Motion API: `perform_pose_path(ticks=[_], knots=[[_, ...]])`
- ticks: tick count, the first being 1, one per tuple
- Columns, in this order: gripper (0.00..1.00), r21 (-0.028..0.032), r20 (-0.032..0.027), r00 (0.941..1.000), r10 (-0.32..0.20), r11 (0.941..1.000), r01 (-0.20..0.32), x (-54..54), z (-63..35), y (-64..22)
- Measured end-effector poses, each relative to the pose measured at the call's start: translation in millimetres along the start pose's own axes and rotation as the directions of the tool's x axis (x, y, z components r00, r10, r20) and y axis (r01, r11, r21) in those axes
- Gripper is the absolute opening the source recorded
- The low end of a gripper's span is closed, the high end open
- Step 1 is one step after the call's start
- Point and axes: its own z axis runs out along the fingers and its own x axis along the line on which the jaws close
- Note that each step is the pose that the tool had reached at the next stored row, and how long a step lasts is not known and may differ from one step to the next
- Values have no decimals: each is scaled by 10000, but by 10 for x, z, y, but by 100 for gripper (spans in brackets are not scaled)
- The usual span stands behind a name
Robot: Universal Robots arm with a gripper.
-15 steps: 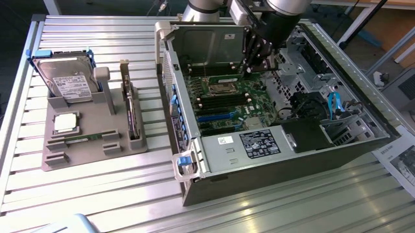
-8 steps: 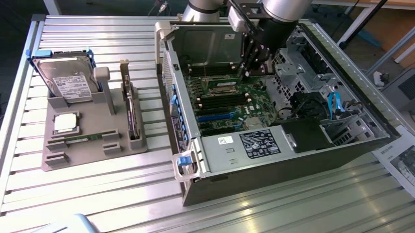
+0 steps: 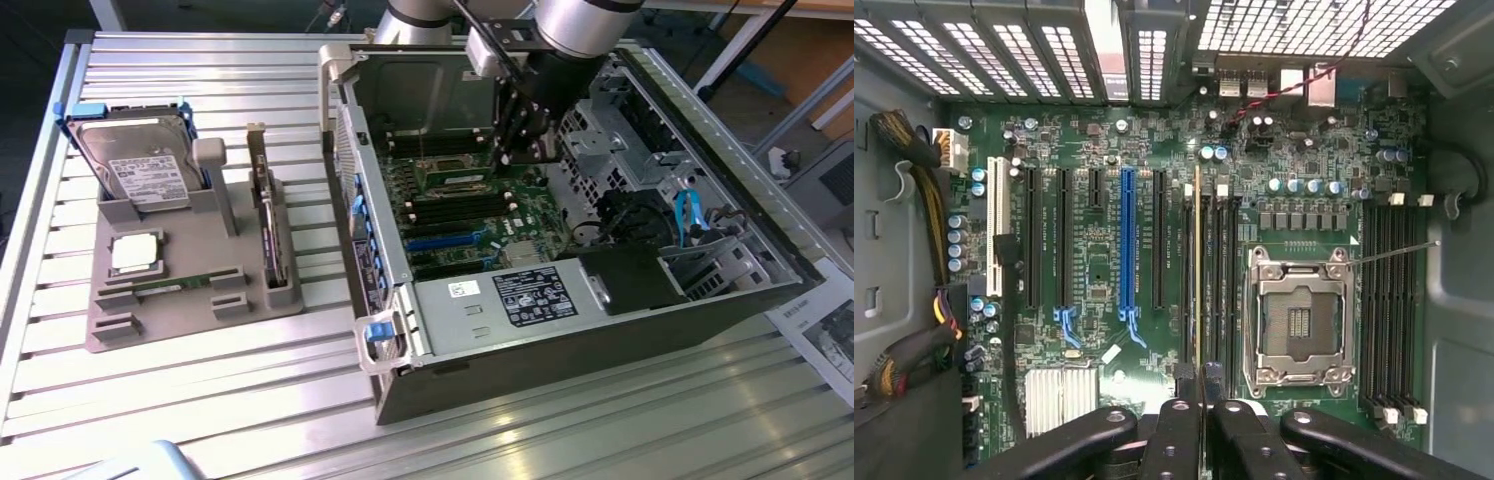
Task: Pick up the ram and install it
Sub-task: 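Insert the ram into the slot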
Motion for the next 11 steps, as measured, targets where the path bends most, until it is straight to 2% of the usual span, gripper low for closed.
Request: perform_pose_path(ticks=[11], knots=[[12,0,-3,10000,1,10000,-1,9,135,-3]])
